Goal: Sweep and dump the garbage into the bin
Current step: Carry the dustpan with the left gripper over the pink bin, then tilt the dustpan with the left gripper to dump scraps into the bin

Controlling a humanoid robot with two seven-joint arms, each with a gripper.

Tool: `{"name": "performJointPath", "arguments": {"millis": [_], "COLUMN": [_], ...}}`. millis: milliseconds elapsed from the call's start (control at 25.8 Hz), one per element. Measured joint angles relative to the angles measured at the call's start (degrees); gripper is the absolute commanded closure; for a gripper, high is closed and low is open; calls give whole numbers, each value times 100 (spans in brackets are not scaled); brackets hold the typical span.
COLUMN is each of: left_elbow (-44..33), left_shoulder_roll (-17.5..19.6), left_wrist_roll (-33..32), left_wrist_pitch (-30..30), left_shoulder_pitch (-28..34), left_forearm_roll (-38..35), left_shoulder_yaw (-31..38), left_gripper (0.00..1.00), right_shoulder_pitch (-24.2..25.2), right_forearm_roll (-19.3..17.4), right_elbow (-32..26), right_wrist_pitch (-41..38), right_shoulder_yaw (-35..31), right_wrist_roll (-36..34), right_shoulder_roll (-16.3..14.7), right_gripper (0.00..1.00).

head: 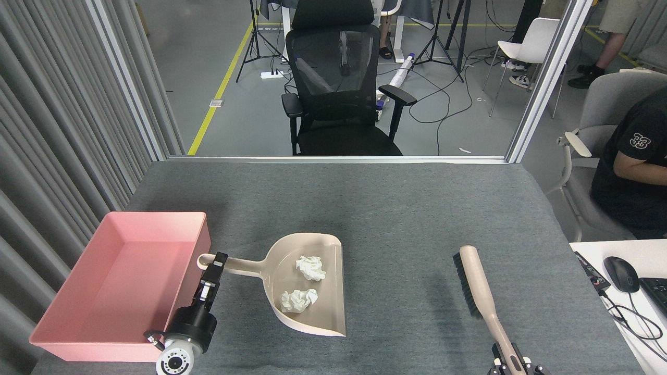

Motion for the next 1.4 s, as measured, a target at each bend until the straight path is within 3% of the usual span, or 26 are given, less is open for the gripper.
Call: {"name": "performJointPath", "arguments": {"millis": [271,737,892,1086,1396], "left_elbow": [-560,-613,-221,641,1714], "left_shoulder_roll": [308,2229,2923,3663,4482], "left_wrist_roll": [-87,-374,-484,-539,-600], "left_wrist_pitch": [556,882,875,367,-358], "left_shoulder_pitch": [-28,10,9,-30,-144], "left_forearm_roll": [158,2394,2912,3094,3302], "left_shoulder_yaw": [4,404,595,808,870], "left_gripper": [83,86,85,85,85], "right_shoulder_pitch": [39,52,51,42,40], "right_forearm_roll": [50,75,77,83,85], "right_elbow": [12,14,14,14,13], "right_wrist_pitch": [-4,-13,-86,-180,-241], "right_shoulder_yaw": [3,16,17,17,17], "right_wrist_roll": [-4,-18,-22,-23,-24], "right_shoulder_roll": [0,-7,-14,-27,-24], "right_gripper": [97,96,96,95,95]}}
